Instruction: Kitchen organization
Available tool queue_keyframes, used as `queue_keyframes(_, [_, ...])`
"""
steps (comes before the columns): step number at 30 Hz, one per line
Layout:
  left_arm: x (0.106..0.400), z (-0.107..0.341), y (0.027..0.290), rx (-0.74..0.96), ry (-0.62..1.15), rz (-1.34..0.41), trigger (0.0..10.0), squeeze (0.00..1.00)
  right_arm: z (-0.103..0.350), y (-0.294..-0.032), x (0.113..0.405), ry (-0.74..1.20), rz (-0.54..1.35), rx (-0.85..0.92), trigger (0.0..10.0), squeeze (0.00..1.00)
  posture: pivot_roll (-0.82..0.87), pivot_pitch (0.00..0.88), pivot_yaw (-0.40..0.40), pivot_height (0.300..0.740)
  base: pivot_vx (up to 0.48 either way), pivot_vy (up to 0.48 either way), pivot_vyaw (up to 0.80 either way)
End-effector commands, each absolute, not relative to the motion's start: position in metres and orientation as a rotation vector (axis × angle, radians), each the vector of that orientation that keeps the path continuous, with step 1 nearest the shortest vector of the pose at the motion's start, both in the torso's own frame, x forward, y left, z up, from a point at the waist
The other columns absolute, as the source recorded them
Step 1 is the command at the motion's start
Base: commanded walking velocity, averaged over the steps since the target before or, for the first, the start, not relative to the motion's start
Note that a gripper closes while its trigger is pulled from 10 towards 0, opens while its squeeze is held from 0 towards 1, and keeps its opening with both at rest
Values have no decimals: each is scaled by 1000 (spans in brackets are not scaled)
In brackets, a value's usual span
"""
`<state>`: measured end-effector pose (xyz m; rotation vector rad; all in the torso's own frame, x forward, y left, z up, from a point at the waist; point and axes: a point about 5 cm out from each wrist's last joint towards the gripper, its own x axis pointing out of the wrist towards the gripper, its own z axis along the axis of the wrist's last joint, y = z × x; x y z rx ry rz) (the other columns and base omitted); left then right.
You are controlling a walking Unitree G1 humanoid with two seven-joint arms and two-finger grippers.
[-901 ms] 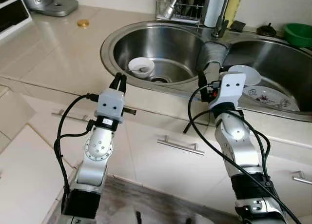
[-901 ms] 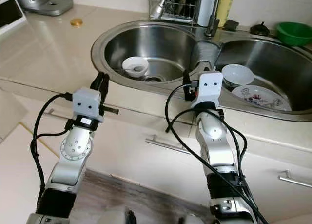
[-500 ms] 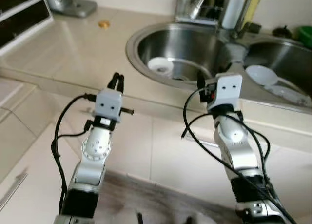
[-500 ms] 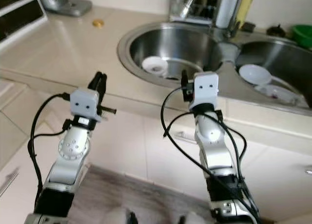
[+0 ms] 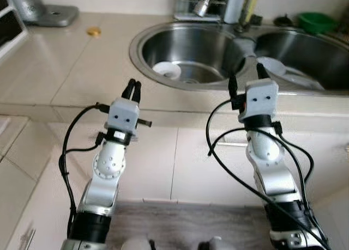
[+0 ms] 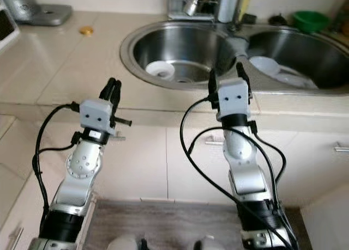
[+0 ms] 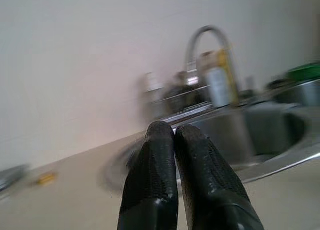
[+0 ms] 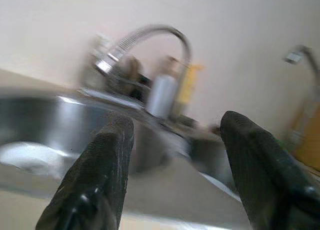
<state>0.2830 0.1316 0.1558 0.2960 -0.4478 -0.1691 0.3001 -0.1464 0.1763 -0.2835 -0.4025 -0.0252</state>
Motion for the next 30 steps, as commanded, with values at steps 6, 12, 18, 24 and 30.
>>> queue_keyframes(6, [284, 155, 126, 309, -442, -185, 10000, 0, 184, -155, 295, -453, -90, -311, 10000, 0, 149, 0, -21, 740, 0, -480, -800])
queue_keyframes(12, [285, 155, 126, 309, -441, -186, 10000, 0, 184, -161, 294, -448, -136, -340, 10000, 0, 149, 0, -20, 740, 0, -480, -800])
queue_keyframes(18, [284, 156, 126, 293, -456, -183, 10000, 0, 185, -167, 296, -443, -188, -347, 10000, 0, 150, 0, -19, 740, 0, -400, -800])
queue_keyframes(24, [283, 156, 126, 285, -463, -183, 10000, 0, 184, -165, 295, -446, -188, -344, 10000, 0, 151, 0, -20, 740, 0, 0, -800])
queue_keyframes(30, [285, 154, 127, 252, -429, -177, 10000, 0, 184, -165, 295, -445, -186, -345, 10000, 0, 151, 0, -20, 740, 0, 80, -800])
